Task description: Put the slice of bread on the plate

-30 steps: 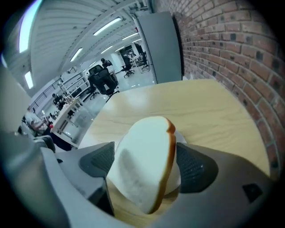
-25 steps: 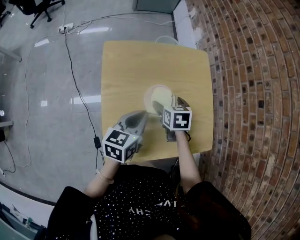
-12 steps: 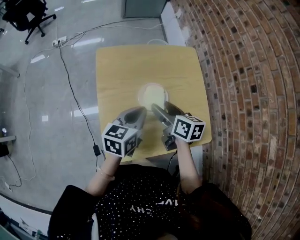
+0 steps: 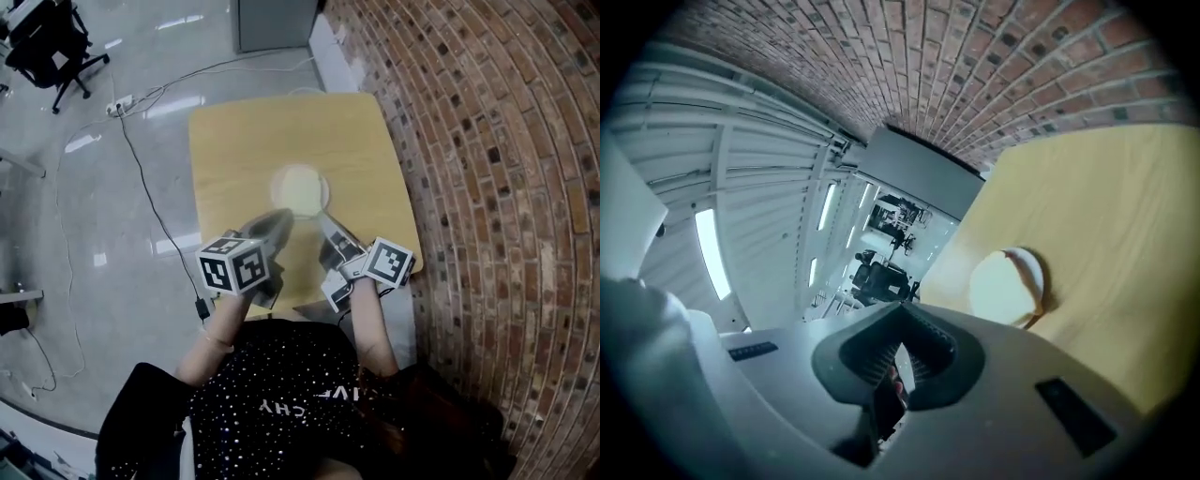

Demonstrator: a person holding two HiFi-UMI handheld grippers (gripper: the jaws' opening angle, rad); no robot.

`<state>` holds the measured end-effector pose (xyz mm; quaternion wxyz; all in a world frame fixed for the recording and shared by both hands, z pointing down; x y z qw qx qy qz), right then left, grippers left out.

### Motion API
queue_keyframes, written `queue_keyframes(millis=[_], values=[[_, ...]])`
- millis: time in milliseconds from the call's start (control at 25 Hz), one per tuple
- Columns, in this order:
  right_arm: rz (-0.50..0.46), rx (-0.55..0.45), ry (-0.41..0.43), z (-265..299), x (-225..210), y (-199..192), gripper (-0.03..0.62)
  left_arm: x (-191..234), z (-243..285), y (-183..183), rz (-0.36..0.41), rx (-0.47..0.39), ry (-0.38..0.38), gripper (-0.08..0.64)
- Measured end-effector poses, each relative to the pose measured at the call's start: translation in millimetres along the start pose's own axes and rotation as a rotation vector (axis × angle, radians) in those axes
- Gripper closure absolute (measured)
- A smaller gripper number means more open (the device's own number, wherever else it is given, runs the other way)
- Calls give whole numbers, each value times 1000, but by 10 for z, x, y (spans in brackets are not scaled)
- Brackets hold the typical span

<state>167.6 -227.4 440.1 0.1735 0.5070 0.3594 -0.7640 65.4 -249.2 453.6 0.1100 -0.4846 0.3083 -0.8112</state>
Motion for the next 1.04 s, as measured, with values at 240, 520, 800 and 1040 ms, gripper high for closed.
queue_keyframes(millis=[240,520,800,1040], values=[[-20,-14,-30,-108,42,-37,580,-39,4,-31,-47,-11,-24,551],[-25,-18,-40,-137,42,-50,580,-40,14,-16,-46,-5,-27,549],[-21,-10,-77,-134,-33,-66,580,-20,-14,-32,-23,9,-10,549],[-22,-2,4,-14,93,-126,580,53,-72,-71,-33,14,3,549]])
Point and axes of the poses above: the fingertips, and each gripper's own axes: z forward along the fingers, x to its left, y out of its top, the point moved 3 cm from there along -z, backward along the fingers, and after that the axes turned 7 degrees about x, right-handed, at the moved point
